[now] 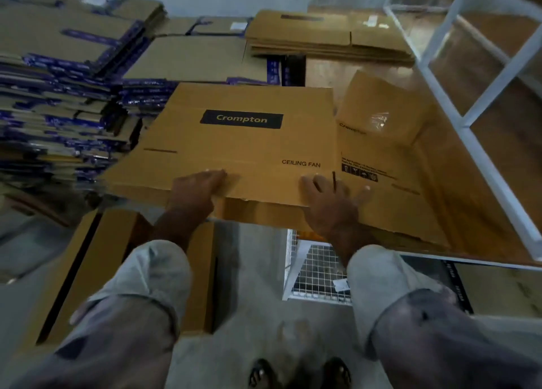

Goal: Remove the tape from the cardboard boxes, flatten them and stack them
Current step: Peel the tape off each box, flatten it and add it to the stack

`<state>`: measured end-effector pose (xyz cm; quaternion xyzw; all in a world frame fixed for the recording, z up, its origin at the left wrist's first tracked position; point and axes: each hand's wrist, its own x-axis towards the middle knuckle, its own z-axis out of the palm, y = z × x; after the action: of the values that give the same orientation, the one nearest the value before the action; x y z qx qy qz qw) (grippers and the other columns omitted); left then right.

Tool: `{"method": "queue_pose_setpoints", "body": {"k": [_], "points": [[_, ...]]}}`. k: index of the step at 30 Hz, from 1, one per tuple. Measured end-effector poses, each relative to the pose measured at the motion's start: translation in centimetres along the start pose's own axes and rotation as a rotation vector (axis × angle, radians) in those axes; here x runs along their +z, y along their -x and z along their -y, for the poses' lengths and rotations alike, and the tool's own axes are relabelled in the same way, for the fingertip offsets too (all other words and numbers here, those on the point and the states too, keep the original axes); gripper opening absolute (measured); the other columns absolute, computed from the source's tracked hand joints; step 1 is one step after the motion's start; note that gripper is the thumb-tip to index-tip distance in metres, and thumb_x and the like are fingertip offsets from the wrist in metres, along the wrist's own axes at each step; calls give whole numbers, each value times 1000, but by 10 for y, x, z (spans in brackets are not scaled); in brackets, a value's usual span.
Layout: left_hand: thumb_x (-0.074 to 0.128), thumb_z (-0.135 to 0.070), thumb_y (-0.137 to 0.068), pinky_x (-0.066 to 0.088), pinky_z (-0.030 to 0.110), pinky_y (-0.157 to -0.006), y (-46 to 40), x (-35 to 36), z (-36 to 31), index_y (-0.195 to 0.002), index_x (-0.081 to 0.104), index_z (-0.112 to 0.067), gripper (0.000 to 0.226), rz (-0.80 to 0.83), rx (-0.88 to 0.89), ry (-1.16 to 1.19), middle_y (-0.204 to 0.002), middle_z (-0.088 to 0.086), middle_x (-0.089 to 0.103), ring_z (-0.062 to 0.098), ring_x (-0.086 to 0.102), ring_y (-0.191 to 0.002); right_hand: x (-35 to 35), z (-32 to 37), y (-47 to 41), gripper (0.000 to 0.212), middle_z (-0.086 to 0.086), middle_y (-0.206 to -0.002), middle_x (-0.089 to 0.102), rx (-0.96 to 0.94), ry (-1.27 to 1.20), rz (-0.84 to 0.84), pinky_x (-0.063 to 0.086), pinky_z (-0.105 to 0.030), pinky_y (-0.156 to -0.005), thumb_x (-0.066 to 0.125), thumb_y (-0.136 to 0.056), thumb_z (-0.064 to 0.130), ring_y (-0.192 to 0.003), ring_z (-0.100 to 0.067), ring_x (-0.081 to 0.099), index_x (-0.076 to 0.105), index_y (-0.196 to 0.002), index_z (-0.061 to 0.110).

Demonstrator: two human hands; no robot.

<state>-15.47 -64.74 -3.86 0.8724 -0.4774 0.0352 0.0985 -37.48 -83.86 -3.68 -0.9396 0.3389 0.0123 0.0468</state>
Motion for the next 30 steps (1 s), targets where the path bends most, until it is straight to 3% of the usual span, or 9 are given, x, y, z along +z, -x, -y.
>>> {"method": "queue_pose_setpoints", "body": {"k": [3,7,10,14,16,21,25,28,30], "points": [[53,-18,-98,46,49,-101,13,46,3,-159,28,-39,69,259,-15,-91,-160,-2,42,27,50,-138,44,-4,3,71,3,-159,27,12,-31,133,21,-83,-106,59,-92,58,-144,-47,26,22,-149,40],[49,-6,-97,41,53,-105,25,87,-7,-162,9,-39,84,431,-50,-146,-170,-7,14,25,28,-152,80,-10,2,102,6,-170,-16,55,4,272,3,-88,-105,26,-82,91,-150,-56,-17,-12,-160,39],[53,-14,-97,39,57,-103,33,106,-8,-160,12,-39,79,349,-129,-101,-169,-2,16,30,27,-150,78,-8,0,101,9,-168,-26,78,20,330,0,-88,-104,15,-81,94,-148,-53,-25,-20,-159,40],[66,-19,-85,38,58,-95,51,108,-28,-131,55,-20,48,-167,-433,93,-135,14,48,37,45,-123,75,-12,-1,96,10,-169,-23,57,-9,337,7,-87,-106,18,-85,91,-151,-52,-17,-20,-158,42],[70,-23,-81,41,53,-91,62,119,-32,-112,61,-12,34,-307,-636,360,-116,14,56,36,52,-111,73,-13,-1,95,11,-169,-22,50,-22,337,7,-87,-107,22,-86,90,-152,-51,-16,-18,-158,43],[67,-52,-92,54,42,-80,62,91,-38,-86,61,-17,36,-286,-1243,1824,-81,4,60,22,62,-77,70,-25,9,96,12,-170,-18,38,-41,323,7,-86,-108,28,-85,90,-153,-51,-13,-13,-159,45],[66,-36,-98,61,40,-73,50,83,-13,-136,59,-24,41,-401,-1174,2038,-123,8,64,26,66,-105,64,-50,21,98,15,-171,-13,61,-105,319,3,-83,-110,38,-84,89,-154,-46,-13,-5,-160,46],[63,-25,-99,59,34,-65,48,86,-14,-128,61,-27,29,-347,-1099,1963,-116,3,65,18,67,-92,56,-65,33,93,12,-172,-4,124,-194,311,3,-76,-114,48,-86,83,-157,-37,-5,8,-161,44],[63,-19,-98,57,31,-64,46,85,-24,-123,58,-28,27,-305,-1121,1942,-107,0,64,16,66,-88,56,-78,47,80,3,-166,24,195,-353,215,23,-68,-117,52,-86,80,-153,-31,24,34,-153,41]]}}
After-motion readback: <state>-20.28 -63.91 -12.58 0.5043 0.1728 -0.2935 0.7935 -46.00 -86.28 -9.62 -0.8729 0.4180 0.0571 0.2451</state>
